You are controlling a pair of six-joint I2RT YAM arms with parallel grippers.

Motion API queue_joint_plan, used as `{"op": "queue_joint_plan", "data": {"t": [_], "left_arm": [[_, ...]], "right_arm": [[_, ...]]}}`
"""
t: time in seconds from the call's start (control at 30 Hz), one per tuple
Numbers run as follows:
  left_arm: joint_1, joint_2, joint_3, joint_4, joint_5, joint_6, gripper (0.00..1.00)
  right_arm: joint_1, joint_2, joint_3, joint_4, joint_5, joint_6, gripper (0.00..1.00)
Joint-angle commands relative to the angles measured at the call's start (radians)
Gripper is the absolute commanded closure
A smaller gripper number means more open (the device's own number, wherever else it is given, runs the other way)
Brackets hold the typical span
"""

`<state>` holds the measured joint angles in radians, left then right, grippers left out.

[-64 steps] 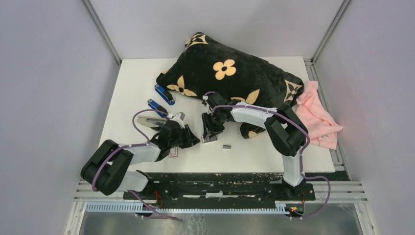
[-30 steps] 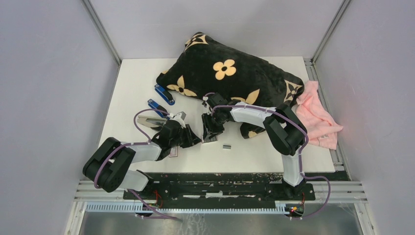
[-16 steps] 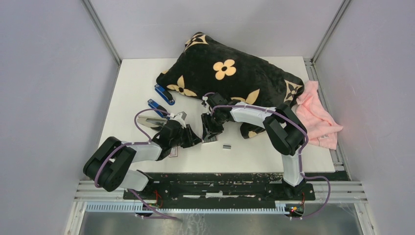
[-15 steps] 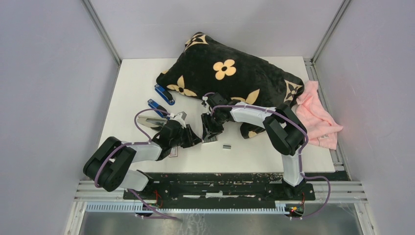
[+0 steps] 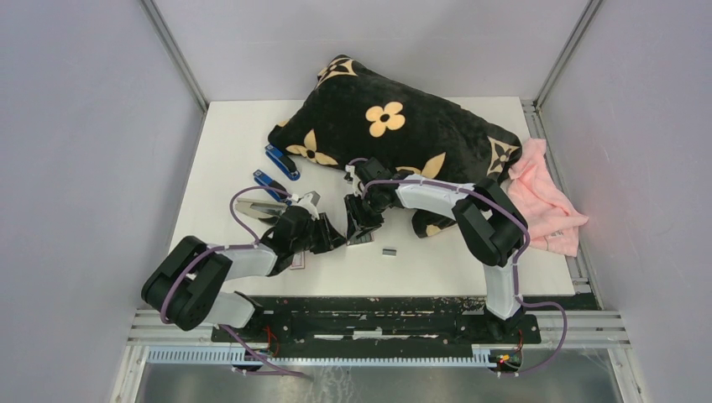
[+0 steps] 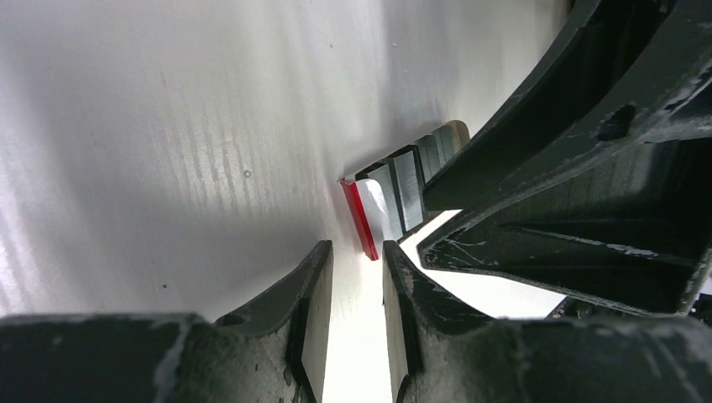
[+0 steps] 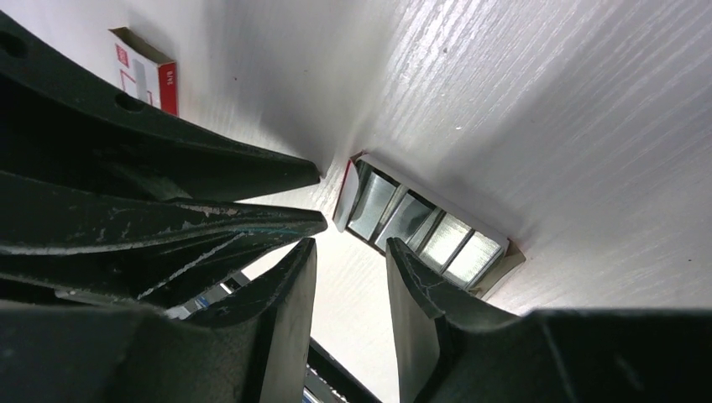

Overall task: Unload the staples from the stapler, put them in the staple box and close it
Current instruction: Place the staple in the staple box, then adjust the staple at the center of the board.

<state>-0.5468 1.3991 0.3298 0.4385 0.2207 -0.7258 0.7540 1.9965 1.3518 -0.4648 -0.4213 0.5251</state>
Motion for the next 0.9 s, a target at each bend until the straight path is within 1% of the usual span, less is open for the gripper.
{"op": "queue_joint_plan", "data": {"t": [0.0,0.13,0.27,0.37,0.5,0.6,0.67,0.8,0.87], "left_arm": [[-0.004,-0.071,-0.011,-0.016,-0.002,-0.001,0.64],[-0.004,-0.182,-0.031,-0.058,-0.021,-0.001,0.58],[-0.004,-0.324,-0.053,-0.095,-0.019,0.005,0.53],[-0.004,-0.430,-0.070,-0.095,0.009,0.021,0.45],[-0.005,-0.529,-0.110,-0.004,0.105,0.033,0.33],[-0.004,-0.562,-0.142,0.111,0.187,0.021,0.30],[-0.005,-0.568,-0.161,0.189,0.233,0.005,0.29],[-0.010,-0.566,-0.187,0.325,0.294,-0.028,0.26],[-0.027,-0.564,-0.193,0.386,0.306,-0.014,0.23]], "right_arm": [[-0.021,-0.085,0.047,0.008,-0.075,-0.080,0.58],[-0.053,-0.145,0.043,0.012,-0.187,-0.168,0.58],[-0.107,-0.227,0.033,-0.002,-0.344,-0.300,0.58],[-0.149,-0.298,0.029,-0.033,-0.444,-0.397,0.59],[-0.184,-0.404,0.009,-0.078,-0.523,-0.540,0.58],[-0.207,-0.490,-0.042,-0.081,-0.558,-0.618,0.56],[-0.230,-0.548,-0.093,-0.060,-0.602,-0.666,0.51],[-0.271,-0.651,-0.203,-0.052,-0.716,-0.820,0.34],[-0.286,-0.695,-0.255,-0.060,-0.768,-0.892,0.26]]}}
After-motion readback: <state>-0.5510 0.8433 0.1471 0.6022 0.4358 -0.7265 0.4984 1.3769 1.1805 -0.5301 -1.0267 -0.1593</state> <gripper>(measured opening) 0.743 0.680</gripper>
